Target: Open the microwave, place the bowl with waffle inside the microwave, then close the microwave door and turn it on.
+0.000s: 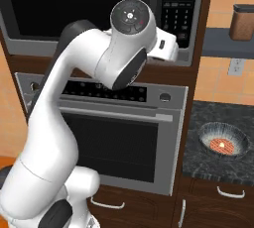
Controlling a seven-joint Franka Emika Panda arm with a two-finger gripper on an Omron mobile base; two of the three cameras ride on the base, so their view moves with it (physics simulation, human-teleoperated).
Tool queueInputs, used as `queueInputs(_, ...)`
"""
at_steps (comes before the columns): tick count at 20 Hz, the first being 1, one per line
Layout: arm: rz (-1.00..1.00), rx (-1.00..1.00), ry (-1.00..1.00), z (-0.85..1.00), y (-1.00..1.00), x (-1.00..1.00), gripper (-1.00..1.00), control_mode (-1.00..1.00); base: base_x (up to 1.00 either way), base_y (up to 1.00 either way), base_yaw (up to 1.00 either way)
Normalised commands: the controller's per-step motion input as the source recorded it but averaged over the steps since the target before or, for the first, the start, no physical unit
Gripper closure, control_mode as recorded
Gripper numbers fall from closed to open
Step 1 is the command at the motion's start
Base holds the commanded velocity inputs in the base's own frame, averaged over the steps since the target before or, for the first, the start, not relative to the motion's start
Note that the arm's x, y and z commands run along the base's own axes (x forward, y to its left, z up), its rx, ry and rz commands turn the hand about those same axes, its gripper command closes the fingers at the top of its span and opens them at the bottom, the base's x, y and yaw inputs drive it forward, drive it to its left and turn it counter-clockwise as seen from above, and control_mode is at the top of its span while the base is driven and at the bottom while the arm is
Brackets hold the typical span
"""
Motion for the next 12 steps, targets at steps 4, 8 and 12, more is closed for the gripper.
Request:
queueInputs(4,0.0,0.01,-0.06,0.0,-0.06,0.62,-1.0,-1.0,0.0,0.0,0.0)
queueInputs(8,0.0,0.0,-0.06,0.0,-0.14,0.56,-1.0,-1.0,0.0,0.0,0.0)
queueInputs(12,0.0,0.0,-0.02,0.01,-0.37,0.3,-1.0,-1.0,0.0,0.0,0.0)
